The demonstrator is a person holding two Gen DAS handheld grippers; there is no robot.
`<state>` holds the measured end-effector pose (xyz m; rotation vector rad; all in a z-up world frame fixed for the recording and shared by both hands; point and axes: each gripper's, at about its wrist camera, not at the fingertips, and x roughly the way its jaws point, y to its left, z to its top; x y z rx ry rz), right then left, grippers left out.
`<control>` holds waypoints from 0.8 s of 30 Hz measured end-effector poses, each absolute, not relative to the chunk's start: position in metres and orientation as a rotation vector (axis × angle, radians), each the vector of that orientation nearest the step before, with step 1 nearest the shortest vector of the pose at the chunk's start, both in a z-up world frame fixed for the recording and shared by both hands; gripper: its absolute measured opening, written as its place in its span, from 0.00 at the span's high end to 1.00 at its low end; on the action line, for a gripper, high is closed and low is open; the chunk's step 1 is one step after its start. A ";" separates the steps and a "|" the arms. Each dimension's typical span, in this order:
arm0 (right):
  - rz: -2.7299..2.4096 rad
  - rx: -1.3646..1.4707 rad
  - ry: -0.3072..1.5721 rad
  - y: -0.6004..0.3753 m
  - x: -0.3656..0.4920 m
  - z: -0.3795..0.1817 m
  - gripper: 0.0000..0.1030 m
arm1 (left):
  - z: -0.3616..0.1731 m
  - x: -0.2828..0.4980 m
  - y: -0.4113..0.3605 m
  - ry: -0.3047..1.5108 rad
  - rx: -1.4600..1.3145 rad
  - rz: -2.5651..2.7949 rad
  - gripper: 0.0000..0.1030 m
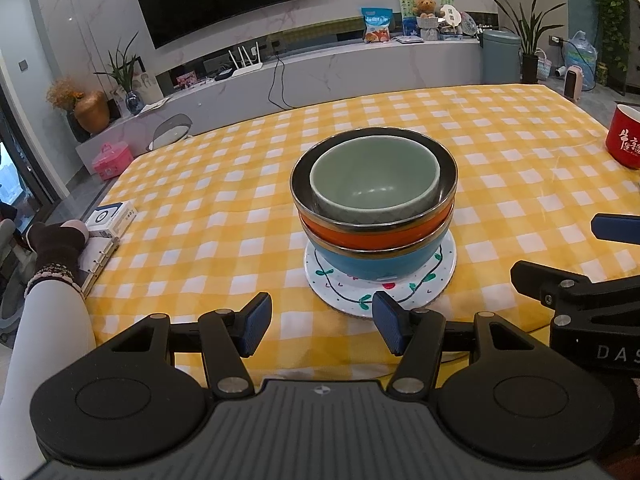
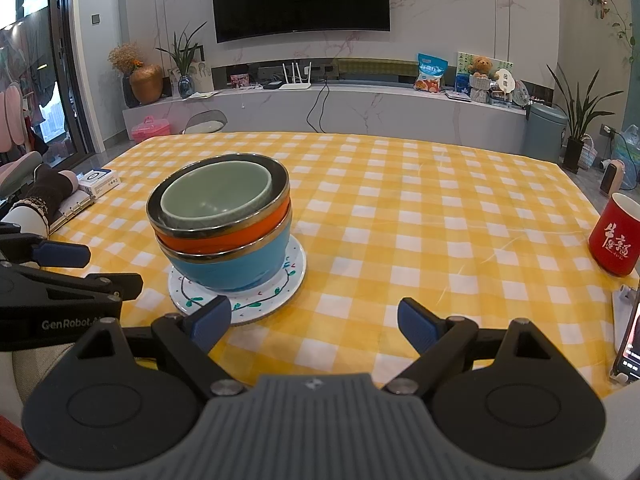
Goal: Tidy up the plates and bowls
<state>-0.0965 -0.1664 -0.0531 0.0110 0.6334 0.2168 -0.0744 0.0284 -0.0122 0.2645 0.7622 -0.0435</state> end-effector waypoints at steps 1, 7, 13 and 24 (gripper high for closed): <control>0.217 0.011 0.633 -0.166 -0.096 -0.053 0.14 | -0.012 -0.074 0.028 0.762 0.265 -0.043 0.34; 0.218 0.011 0.632 -0.167 -0.097 -0.052 0.14 | -0.011 -0.075 0.029 0.757 0.269 -0.044 0.34; 0.218 0.011 0.633 -0.167 -0.097 -0.053 0.14 | -0.010 -0.075 0.028 0.757 0.270 -0.045 0.34; 0.218 0.010 0.633 -0.166 -0.097 -0.053 0.14 | -0.009 -0.075 0.027 0.753 0.267 -0.044 0.34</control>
